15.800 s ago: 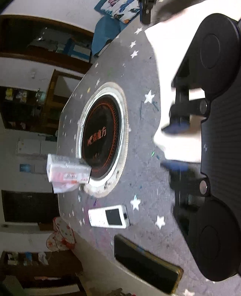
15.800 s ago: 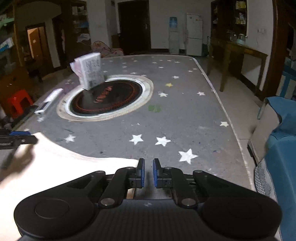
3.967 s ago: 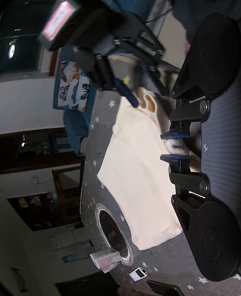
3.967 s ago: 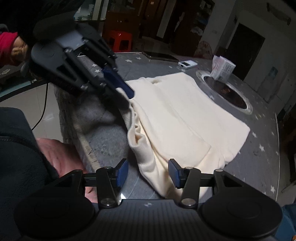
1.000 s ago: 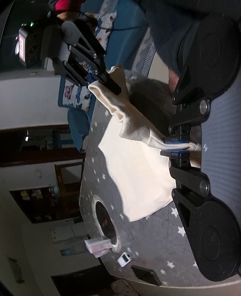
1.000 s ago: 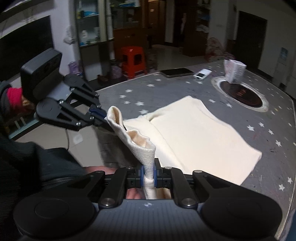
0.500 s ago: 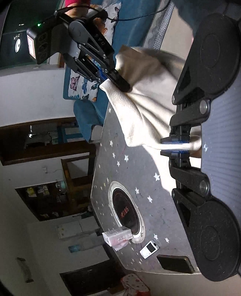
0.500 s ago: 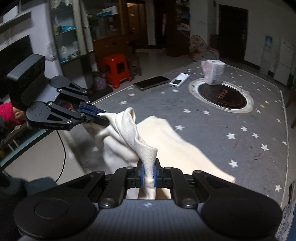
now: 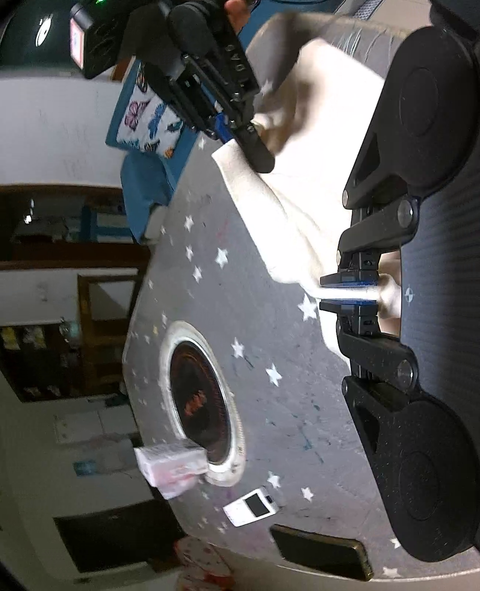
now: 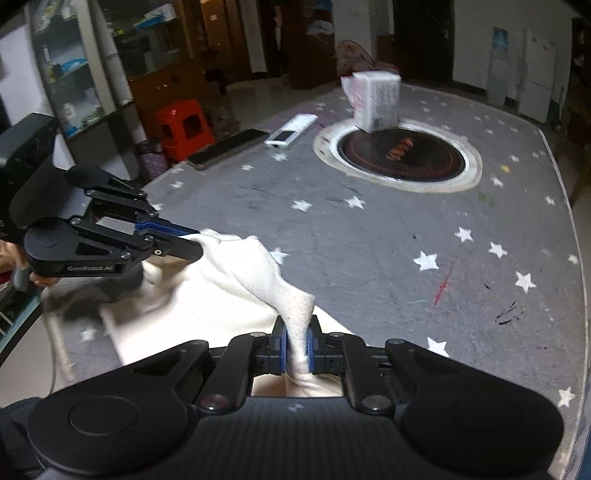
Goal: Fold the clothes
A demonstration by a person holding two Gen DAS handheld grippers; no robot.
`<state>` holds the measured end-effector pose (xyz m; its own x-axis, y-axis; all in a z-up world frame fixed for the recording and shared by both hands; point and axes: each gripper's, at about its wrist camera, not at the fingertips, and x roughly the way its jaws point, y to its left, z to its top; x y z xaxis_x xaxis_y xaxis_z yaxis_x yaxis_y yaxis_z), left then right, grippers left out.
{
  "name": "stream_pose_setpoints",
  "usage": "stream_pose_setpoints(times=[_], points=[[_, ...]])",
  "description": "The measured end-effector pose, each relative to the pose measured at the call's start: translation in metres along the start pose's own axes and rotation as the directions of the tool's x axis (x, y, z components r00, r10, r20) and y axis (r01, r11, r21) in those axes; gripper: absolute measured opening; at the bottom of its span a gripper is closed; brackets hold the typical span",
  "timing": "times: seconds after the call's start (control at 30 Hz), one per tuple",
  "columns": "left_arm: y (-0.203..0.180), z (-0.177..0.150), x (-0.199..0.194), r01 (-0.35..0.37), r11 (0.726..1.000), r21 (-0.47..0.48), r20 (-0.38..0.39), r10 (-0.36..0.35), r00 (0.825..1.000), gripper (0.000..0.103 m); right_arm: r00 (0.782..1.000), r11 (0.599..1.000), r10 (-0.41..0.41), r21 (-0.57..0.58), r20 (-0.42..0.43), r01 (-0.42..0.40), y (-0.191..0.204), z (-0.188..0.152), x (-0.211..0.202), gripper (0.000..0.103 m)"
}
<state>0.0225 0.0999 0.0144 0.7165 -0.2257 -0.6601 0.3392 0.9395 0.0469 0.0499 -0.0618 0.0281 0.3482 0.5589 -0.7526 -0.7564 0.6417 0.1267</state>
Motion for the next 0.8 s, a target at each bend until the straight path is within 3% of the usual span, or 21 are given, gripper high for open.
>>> stream_pose_setpoints(times=[0.23,0.33,0.5,0.73,0.8], points=[[0.008,-0.003,0.021,-0.077,0.997,-0.030,-0.015,0.077,0.997,0.010,0.999,0.992,-0.043,0.118,0.011,0.041,-0.018,-0.008,0.024,0.020],[0.017,-0.003,0.018,-0.095,0.992,-0.080,-0.011,0.095,0.995,0.010,0.996,0.990,-0.083,0.114,0.027,0.079,-0.016,-0.006,0.020,0.026],[0.018,-0.002,-0.012,-0.079,0.989,-0.128,0.045,0.086,0.995,0.011,0.984,0.987,-0.152,0.057,0.095,0.147,-0.006,0.005,0.004,0.027],[-0.009,-0.013,-0.032,0.044,0.992,-0.122,0.032,-0.040,0.999,0.011,0.998,1.000,0.003,-0.017,0.057,-0.002,0.027,0.016,0.021,0.019],[-0.015,-0.018,-0.028,0.030,0.994,-0.105,0.014,-0.028,1.000,0.011,0.999,0.999,0.011,-0.031,0.046,-0.010,0.034,0.017,0.033,0.016]])
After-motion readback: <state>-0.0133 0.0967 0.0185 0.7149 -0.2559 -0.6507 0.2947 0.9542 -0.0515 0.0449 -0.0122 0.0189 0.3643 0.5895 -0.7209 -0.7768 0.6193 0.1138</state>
